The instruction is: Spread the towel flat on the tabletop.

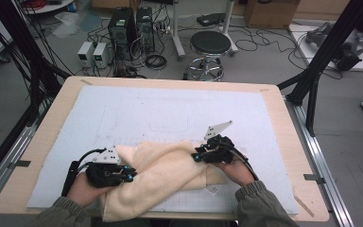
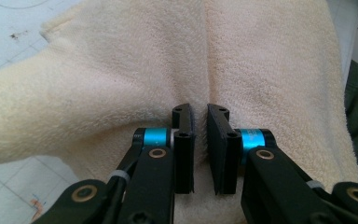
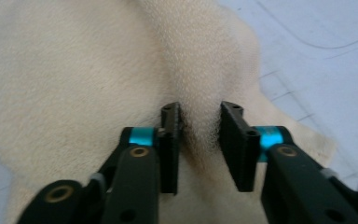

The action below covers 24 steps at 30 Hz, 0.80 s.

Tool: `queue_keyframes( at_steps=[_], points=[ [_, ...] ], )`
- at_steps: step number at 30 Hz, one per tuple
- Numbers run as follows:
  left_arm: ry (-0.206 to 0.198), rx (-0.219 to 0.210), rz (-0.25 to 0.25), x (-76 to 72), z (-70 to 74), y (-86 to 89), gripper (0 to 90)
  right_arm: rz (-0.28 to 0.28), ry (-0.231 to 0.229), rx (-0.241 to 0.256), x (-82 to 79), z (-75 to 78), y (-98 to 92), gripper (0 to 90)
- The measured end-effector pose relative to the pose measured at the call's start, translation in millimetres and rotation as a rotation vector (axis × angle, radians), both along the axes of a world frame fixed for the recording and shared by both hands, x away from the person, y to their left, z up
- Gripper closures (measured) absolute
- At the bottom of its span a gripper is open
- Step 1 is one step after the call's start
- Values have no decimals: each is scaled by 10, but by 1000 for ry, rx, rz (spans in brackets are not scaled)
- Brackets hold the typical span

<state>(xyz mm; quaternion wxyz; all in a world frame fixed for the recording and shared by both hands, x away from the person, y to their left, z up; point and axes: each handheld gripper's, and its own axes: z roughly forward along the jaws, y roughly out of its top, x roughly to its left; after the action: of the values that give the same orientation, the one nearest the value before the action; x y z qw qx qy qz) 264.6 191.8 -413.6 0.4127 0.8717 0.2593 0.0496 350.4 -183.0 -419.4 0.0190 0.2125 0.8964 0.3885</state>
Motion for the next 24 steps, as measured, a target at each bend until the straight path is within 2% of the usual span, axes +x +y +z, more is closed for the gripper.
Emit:
queue_keyframes(
  at_steps=[2, 5, 8, 11, 13, 14, 17, 18, 20, 21, 24],
  points=[
    [3, -1, -3, 3, 8, 2, 767, 13, -18, -13, -51, 29, -5, 796],
    [-5, -17, 11, 19, 52, 23, 719, 13, -34, -1, -90, 79, -22, 803],
    [-21, -36, 46, 63, 105, 46, 617, 15, -68, 28, -150, 173, -70, 806],
    [-30, -35, 88, 159, 136, 40, 551, 10, -91, 46, -186, 266, -120, 807],
    [-22, -29, 101, 226, 122, 16, 546, 12, -104, 49, -194, 329, -132, 807],
    [-9, -25, 100, 256, 106, 0, 552, 10, -115, 46, -197, 360, -130, 807],
    [22, -3, 95, 311, 52, -61, 650, 5, -136, 50, -190, 441, -134, 807],
    [20, 7, 85, 319, 43, -78, 691, 3, -143, 54, -185, 460, -139, 814],
    [10, 6, 89, 315, 48, -101, 765, -14, -157, 64, -180, 487, -165, 825],
    [-7, -1, 97, 308, 68, -105, 804, -20, -154, 71, -176, 499, -185, 825],
    [-43, -13, 118, 301, 134, -96, 834, -32, -148, 83, -161, 506, -232, 827]
  ],
)
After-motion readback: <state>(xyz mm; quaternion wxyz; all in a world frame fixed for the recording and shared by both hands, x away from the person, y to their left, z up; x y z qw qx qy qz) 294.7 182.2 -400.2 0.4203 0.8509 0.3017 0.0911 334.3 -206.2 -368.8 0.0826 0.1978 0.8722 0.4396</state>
